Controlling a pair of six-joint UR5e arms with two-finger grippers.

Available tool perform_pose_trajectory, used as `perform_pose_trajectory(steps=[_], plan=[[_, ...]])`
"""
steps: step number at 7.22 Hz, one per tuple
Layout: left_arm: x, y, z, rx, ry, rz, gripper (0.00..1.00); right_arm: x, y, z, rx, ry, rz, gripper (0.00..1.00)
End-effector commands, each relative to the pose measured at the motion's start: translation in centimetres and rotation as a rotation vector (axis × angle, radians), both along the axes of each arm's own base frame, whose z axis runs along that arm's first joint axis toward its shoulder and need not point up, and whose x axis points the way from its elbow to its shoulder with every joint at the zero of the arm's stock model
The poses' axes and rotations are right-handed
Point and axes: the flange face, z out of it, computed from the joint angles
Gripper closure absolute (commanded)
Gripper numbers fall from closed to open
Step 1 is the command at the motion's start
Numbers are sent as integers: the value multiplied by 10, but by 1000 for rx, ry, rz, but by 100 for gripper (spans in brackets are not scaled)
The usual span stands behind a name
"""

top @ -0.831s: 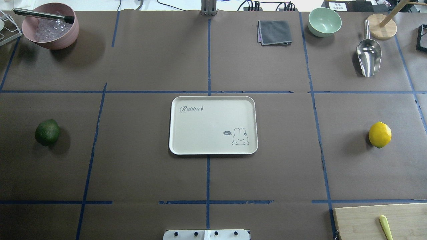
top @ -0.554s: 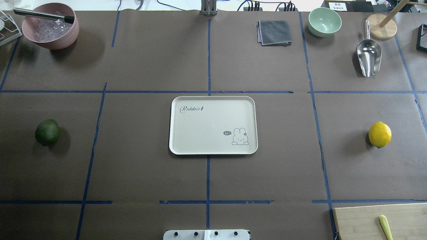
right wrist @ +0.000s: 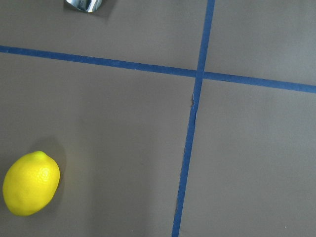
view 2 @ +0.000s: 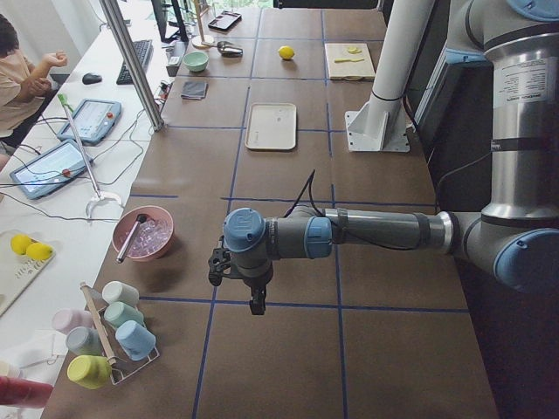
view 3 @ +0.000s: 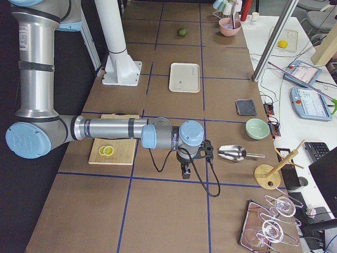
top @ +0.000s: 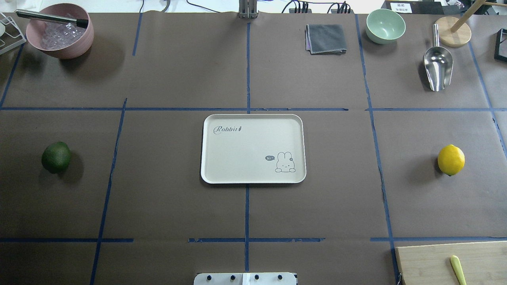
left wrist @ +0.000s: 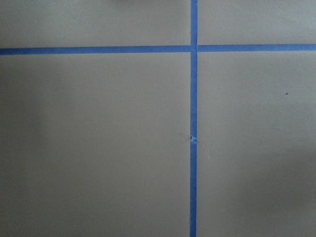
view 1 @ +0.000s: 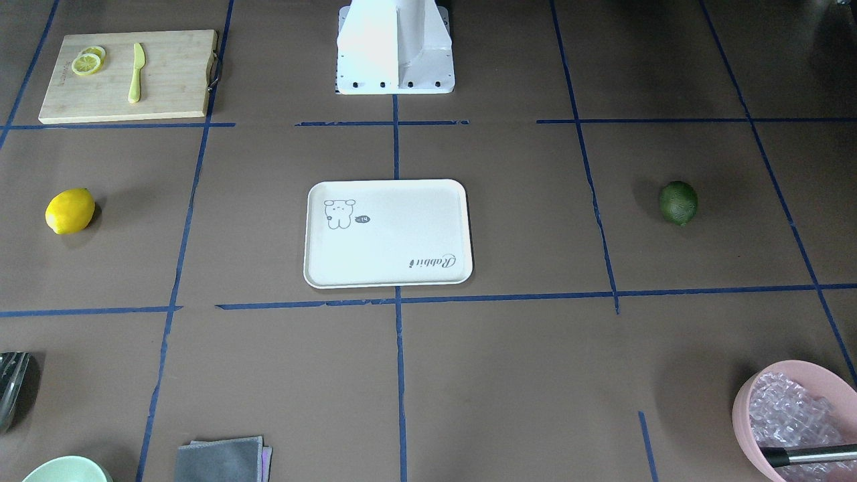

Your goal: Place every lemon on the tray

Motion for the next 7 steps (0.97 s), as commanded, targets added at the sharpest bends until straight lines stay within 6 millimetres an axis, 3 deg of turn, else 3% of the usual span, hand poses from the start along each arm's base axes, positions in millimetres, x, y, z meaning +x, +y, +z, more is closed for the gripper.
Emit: perform_pose_trajectory(steps=[1, 5, 7], plan=[[1, 0, -3, 3, 14, -2, 0, 0, -1, 0, 8, 2, -6, 0], [1, -7, -13, 31, 19, -3, 0, -2, -1, 0, 3, -3, -6, 0], [2, -1, -4, 12, 25, -2, 0, -4, -1, 2, -6, -3, -7, 0]])
